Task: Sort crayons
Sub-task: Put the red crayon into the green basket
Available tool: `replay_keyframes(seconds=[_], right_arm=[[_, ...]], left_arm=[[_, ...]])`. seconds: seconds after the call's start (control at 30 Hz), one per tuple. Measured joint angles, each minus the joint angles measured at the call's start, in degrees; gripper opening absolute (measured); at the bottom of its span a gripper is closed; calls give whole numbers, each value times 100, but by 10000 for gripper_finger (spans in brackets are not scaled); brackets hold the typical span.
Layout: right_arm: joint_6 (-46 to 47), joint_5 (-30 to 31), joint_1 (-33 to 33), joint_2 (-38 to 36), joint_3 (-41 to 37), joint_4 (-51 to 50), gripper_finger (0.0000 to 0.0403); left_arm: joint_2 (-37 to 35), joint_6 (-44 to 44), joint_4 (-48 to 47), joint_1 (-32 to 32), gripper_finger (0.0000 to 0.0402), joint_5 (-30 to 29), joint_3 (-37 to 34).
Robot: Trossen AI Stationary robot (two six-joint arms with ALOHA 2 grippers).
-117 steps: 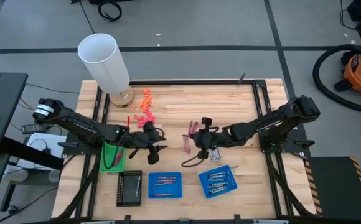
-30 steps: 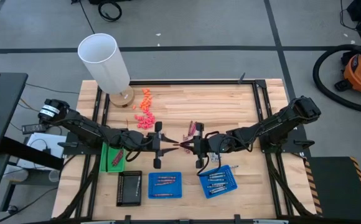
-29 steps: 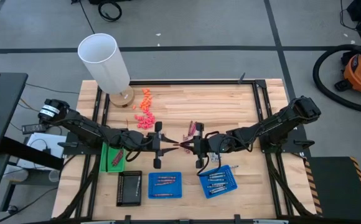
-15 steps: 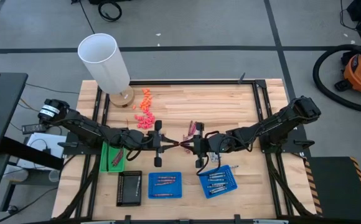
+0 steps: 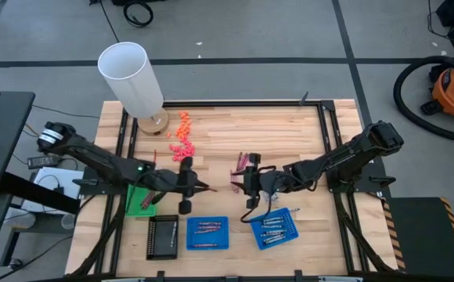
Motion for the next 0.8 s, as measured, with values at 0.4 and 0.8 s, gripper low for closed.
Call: replay_keyframes(seconds=[0.4, 0.8], right_arm=[[62, 11, -267, 0, 0, -431, 128], [-94, -1172, -1044, 0, 2, -596, 128]], left_arm=[[-1716, -2482, -2845, -732, 39, 3, 0], [-2261, -4861, -4680, -1450, 39, 850, 0]])
